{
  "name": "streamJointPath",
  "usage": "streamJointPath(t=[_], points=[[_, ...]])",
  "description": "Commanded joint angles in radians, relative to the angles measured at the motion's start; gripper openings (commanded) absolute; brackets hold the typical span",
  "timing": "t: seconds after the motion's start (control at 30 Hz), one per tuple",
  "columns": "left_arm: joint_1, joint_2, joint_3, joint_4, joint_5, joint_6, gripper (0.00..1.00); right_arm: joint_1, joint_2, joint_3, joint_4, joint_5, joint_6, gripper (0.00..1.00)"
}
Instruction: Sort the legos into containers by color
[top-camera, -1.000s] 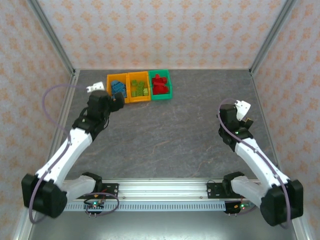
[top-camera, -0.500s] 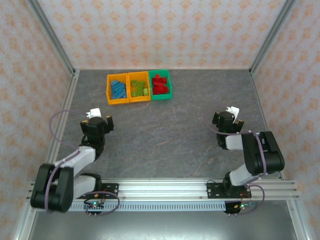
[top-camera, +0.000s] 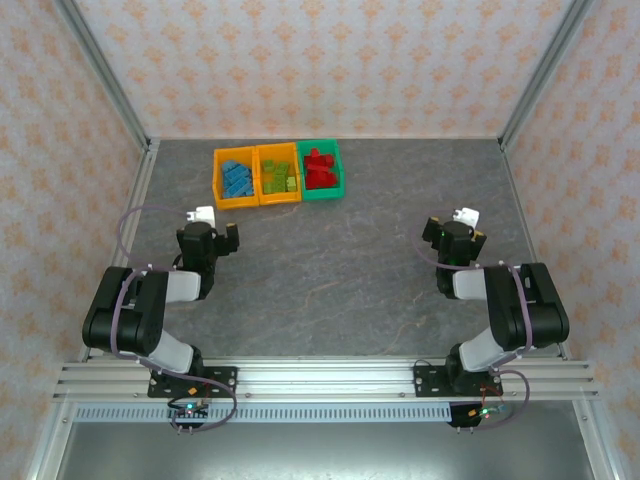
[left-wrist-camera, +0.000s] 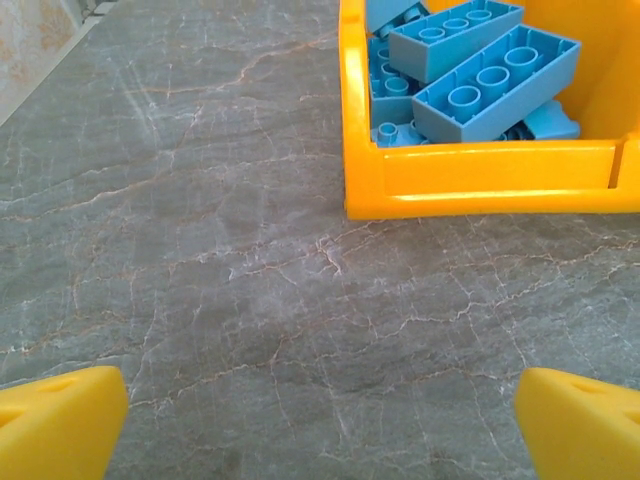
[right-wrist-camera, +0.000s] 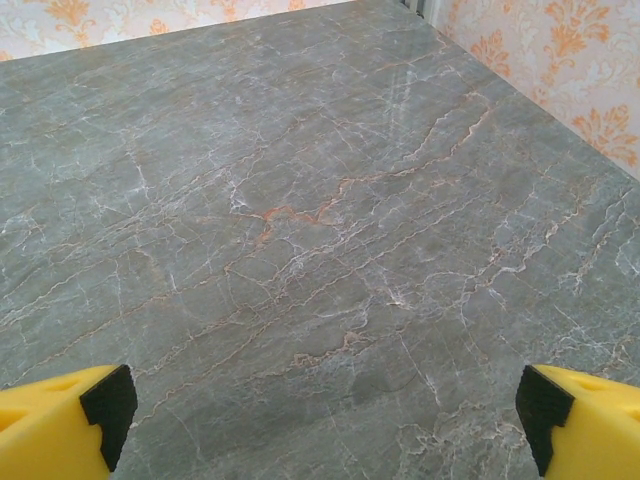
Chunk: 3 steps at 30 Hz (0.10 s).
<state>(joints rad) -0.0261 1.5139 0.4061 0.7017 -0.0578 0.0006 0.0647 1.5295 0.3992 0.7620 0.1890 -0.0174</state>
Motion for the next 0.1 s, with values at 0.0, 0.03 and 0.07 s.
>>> streamJointPath(t=[0.0,0.03,0.07], points=[[-0.006,-0.015,0.020,0.041,0.006,0.014,1.00,-0.005,-0.009,0.003,0.044,-0.011,-0.013,0.99],[-0.006,-0.015,0.021,0.043,0.006,0.015,1.00,-0.003,-0.011,0.000,0.049,-0.015,-0.017,0.99],[-0.006,-0.015,0.020,0.042,0.006,0.014,1.00,-0.003,-0.013,0.004,0.041,-0.013,-0.017,0.99]])
